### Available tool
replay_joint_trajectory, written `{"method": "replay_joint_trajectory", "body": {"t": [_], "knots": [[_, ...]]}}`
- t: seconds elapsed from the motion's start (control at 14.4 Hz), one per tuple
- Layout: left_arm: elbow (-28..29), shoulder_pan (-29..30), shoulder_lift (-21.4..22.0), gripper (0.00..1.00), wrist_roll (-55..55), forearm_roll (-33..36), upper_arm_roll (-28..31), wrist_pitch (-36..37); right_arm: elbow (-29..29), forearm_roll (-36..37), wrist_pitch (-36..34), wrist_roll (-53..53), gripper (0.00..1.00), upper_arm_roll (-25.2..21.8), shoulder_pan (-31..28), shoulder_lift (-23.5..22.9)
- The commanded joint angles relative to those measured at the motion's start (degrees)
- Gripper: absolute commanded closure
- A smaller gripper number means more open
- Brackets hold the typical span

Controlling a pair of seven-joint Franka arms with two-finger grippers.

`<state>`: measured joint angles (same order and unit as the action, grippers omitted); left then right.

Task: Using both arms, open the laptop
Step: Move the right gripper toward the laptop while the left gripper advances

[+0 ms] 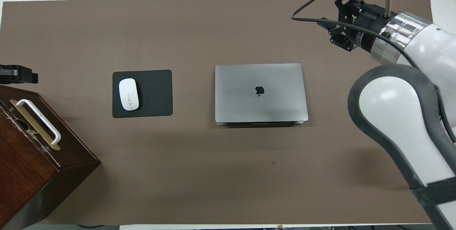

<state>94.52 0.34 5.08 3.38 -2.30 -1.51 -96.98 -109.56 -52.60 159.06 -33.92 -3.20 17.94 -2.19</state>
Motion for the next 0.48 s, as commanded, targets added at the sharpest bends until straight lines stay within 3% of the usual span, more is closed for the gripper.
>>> {"method": "replay_joint_trajectory", "body": {"t": [0.0, 0.42], "knots": [[0.67, -0.34, 0.19, 1.00, -0.57, 0.63, -0.24, -1.37, -9.95, -6.80, 3.44, 2.27, 0.00, 2.84, -0.01, 6.57], [5.13, -4.73, 1.16, 1.00, -0.13, -1.21, -0.33, -10.76, -21.39, -7.52, 4.24, -0.96, 0.00, 4.78, 0.86, 12.64]]}}
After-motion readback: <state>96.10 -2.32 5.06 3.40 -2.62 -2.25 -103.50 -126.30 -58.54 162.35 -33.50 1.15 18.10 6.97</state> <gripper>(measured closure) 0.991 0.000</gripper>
